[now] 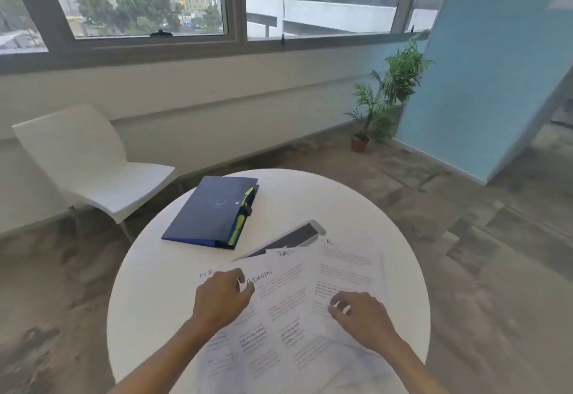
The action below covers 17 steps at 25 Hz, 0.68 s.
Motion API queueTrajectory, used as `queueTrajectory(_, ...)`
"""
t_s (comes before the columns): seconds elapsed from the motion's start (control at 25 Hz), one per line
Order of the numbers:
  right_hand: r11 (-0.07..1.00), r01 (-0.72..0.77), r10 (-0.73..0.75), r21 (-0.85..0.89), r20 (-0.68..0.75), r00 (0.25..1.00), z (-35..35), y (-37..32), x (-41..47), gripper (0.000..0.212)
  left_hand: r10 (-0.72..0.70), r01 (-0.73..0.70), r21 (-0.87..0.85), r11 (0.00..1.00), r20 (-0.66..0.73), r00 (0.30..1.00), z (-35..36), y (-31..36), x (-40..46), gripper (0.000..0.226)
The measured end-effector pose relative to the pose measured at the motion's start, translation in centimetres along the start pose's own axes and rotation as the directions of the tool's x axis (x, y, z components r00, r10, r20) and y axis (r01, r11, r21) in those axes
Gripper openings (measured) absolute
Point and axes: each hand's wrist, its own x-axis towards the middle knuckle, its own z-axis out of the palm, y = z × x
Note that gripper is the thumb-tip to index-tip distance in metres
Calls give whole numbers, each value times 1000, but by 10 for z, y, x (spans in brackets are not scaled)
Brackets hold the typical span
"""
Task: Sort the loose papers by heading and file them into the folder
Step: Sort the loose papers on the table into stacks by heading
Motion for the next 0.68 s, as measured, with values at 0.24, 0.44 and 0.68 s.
queueTrajectory(0.24, 998, 10, -18, 59, 142, 990, 19, 42, 20, 31, -193, 197, -8, 980, 181, 964, 79, 20, -12, 38)
queueTrajectory(0.44, 996, 88, -77, -22, 311, 947, 38, 71, 45, 71, -242, 263, -80, 962, 207, 948, 125, 62, -12, 49)
queueTrajectory(0.68, 954, 238, -125, -183, 476, 871, 58, 87, 47, 103, -326, 329, 21, 944, 221, 919, 154, 99, 11, 57)
